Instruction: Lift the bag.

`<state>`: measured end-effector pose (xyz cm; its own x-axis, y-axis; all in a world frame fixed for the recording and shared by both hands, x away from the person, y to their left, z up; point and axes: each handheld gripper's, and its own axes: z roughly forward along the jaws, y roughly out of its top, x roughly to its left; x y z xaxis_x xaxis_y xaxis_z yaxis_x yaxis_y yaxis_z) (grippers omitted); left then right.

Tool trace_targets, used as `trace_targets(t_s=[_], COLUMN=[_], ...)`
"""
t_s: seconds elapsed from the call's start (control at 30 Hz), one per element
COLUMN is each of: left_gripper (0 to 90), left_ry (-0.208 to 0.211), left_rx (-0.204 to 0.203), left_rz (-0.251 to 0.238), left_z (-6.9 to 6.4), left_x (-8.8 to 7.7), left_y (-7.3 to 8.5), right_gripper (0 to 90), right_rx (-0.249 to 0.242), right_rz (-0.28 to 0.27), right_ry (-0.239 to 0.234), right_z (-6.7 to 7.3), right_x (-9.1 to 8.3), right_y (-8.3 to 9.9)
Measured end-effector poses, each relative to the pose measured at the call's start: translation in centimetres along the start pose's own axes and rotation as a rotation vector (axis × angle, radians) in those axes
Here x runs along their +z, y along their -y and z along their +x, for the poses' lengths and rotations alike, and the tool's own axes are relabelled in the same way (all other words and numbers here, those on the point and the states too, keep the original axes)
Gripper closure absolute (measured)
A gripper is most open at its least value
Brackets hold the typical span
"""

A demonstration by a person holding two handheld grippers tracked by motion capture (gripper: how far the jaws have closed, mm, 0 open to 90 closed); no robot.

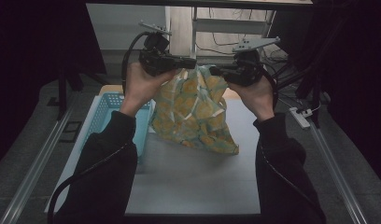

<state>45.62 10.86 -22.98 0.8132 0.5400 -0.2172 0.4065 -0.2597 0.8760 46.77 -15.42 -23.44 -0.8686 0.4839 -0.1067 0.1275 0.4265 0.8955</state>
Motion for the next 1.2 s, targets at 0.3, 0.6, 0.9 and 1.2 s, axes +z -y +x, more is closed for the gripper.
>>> trace_targets(t_s=[0.3,0.6,0.9,1.2], left_gripper=[89.5,88.4,68.1,33.9], left_ry=[-0.054,-0.075,-0.076,-0.083], left_rx=[0.031,0.037,0.055,0.117], left_rz=[0.035,0.057,0.037,0.012], left_z=[1.1,2.2,2.2,1.9], left_x=[2.0,4.0,4.2,3.5], left_y=[0.4,1.2,1.5,2.6], right_gripper=[89.1,88.3,79.5,54.9], right_rx=[0.019,0.053,0.068,0.077], right_rz=[0.043,0.074,0.066,0.047], right_ry=[0.026,0.041,0.039,0.044], right_z=[-0.9,-1.9,-2.2,-2.0], right_x=[1.5,2.8,2.6,2.1], right_y=[1.1,2.3,2.9,3.8])
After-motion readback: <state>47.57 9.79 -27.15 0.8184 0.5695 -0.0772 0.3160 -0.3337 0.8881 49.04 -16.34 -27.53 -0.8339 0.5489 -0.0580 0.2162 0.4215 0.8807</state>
